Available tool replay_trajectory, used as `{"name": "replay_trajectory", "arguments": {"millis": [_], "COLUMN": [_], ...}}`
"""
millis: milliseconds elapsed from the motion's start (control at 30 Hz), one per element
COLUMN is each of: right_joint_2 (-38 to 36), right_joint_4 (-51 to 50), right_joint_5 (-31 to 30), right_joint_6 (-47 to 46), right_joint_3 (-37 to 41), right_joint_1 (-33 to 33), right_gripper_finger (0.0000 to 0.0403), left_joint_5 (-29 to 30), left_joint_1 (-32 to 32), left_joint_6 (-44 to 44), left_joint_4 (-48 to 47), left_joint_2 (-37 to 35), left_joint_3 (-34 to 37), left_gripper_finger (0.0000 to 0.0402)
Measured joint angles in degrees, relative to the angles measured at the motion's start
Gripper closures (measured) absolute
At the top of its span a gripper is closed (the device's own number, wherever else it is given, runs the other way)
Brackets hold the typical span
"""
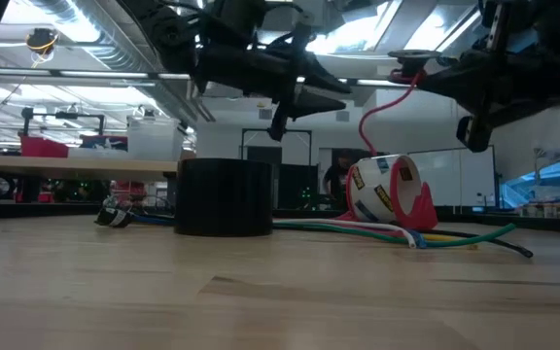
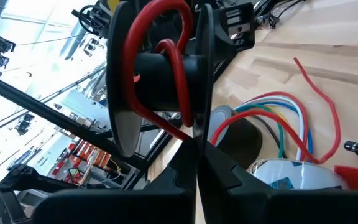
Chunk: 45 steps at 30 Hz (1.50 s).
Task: Coil cords
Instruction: Coil the red wire on the black spool
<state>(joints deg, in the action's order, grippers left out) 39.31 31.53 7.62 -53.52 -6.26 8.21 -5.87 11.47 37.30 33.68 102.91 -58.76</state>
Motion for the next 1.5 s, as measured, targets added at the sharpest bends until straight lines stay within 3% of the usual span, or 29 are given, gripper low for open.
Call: {"name": "replay_trajectory", "arguments": {"millis": [200,800,1500], "right_joint_2": [0.0,0.0,0.0], "right_joint_4": [0.1,0.2,1.6], "right_joint_5": [0.1,1.0,1.1], "right_joint_6": [0.0,0.0,0.1], "right_joint_3": [0.0,0.0,0.0], "right_joint_1": [0.0,0.0,0.0], "right_gripper_finger": [0.0398,0.0398,0.0398], "left_joint_5": [0.4,0.4,0.7], "left_joint_1": [-1.5,-2.0,-2.9], "left_joint_6": [0.9,4.6,4.3], "left_joint_4": [3.9,6.3,6.3], "left_joint_2": [4.3,5.4,10.2], "left_joint_3": [-5.1,-6.0,-11.7], "left_gripper_finger": [0.0258,0.0309,0.0312]}}
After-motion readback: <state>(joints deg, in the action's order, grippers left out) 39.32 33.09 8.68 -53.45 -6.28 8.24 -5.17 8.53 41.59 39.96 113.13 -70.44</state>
